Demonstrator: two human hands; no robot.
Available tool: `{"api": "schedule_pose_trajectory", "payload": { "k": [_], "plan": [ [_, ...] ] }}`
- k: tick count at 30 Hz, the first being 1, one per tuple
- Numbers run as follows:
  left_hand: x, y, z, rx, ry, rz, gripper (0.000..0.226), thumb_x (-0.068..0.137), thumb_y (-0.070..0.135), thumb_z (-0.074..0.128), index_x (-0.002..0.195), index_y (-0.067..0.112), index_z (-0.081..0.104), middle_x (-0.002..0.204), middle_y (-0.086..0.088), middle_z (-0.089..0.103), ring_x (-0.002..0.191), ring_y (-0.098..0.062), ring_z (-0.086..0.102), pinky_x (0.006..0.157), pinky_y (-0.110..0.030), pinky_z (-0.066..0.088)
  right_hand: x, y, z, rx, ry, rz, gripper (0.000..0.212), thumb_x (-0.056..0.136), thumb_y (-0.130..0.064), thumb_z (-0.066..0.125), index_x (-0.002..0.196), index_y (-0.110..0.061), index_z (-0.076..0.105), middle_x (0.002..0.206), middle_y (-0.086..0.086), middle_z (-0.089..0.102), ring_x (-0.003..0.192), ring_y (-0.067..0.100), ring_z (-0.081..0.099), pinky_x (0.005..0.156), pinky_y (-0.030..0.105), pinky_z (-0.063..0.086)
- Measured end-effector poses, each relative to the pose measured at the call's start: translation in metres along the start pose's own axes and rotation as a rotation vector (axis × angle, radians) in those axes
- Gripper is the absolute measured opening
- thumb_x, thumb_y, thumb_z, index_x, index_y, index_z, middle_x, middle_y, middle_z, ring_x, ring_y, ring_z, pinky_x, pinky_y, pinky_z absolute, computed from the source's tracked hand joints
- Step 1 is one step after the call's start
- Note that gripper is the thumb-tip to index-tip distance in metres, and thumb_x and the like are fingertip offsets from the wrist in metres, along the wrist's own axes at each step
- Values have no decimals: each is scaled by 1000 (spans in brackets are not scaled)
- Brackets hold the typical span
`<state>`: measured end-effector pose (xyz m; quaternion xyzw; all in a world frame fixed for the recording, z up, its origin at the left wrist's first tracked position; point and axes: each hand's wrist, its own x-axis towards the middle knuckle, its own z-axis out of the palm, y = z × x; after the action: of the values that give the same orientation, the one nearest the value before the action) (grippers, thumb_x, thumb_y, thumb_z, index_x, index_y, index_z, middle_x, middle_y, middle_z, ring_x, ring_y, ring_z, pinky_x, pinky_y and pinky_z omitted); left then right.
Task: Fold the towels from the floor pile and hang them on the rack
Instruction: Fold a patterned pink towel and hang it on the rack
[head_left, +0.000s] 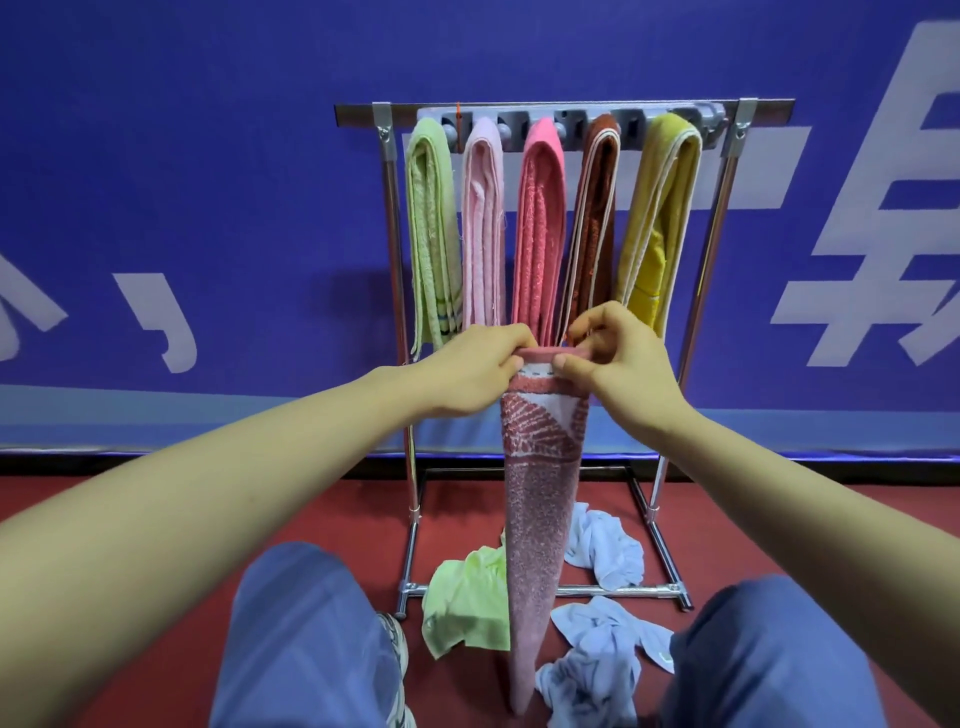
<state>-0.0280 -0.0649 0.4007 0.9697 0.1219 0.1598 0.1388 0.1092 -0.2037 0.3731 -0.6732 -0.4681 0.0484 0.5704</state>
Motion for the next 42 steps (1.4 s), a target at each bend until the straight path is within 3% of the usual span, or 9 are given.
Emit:
{"api": "schedule_pose_trajectory", "payload": {
  "k": [4, 10, 12, 16, 21, 30, 34, 37, 42],
  "plan": [
    [6, 9, -2, -339, 104, -64, 17, 93, 6, 52, 99, 15, 65, 75, 9, 58, 71, -12, 54, 71, -36, 45, -3, -1, 2, 369, -176, 217, 27, 80, -1, 76, 106, -9, 70, 96, 6, 75, 85, 14, 72, 77, 30, 56],
    [10, 11, 3, -720, 200, -187, 27, 90, 1, 67, 114, 7, 59, 73, 3, 61, 70, -16, 59, 63, -30, 53, -16, 27, 12, 390, -221, 368, 21, 83, -1, 73, 99, -13, 73, 97, 3, 77, 89, 16, 73, 83, 33, 58],
    [6, 2, 14, -827, 83, -278, 42, 89, 9, 74, 125, 9, 52, 75, 15, 66, 78, -9, 67, 74, -32, 59, -15, 35, 16, 407, -223, 396, 22, 84, -2, 73, 104, -10, 73, 104, 9, 76, 97, 24, 73, 89, 40, 57],
    [-11, -30, 61, -752, -343, -456, 58, 74, 39, 81, 125, 20, 60, 116, 7, 73, 108, -13, 69, 94, -43, 56, -8, 53, 23, 492, -177, 461, 21, 85, -4, 71, 106, -3, 72, 108, 14, 74, 103, 33, 70, 92, 46, 57],
    [-26, -52, 127, -755, -495, -423, 11, 92, 6, 71, 90, 14, 63, 58, 17, 64, 56, 6, 56, 63, -18, 46, 11, 84, 34, 570, -84, 575, 20, 86, -12, 73, 104, -3, 72, 105, 15, 75, 93, 30, 71, 91, 50, 57],
    [3, -101, 191, -1077, -262, -642, 7, 95, 6, 64, 102, 3, 67, 68, 6, 72, 58, 0, 63, 51, -13, 47, 7, 193, 83, 743, -268, 1049, 50, 96, -42, 50, 132, -9, 62, 123, 16, 68, 116, 31, 64, 102, 41, 49],
    [20, -129, 217, -1179, -113, -769, 22, 96, 7, 61, 116, 0, 67, 95, -8, 73, 80, -13, 69, 74, -27, 55, -4, 222, 103, 754, -366, 1128, 34, 97, -24, 52, 122, -4, 65, 116, 13, 72, 101, 26, 69, 95, 39, 51],
    [30, -139, 232, -1255, -67, -796, 23, 94, -3, 59, 115, -1, 65, 96, -12, 70, 78, -13, 70, 74, -25, 57, -1, 236, 113, 631, -359, 1121, 27, 91, -14, 62, 115, -2, 68, 115, 14, 72, 102, 27, 68, 100, 45, 49],
    [51, -151, 233, -1374, 3, -735, 43, 75, 8, 68, 117, 1, 65, 120, -26, 68, 117, -42, 63, 107, -53, 45, 27, 240, 116, 504, -304, 931, 11, 93, -11, 62, 97, -7, 71, 90, 4, 75, 76, 16, 67, 74, 29, 52]
  ]
}}
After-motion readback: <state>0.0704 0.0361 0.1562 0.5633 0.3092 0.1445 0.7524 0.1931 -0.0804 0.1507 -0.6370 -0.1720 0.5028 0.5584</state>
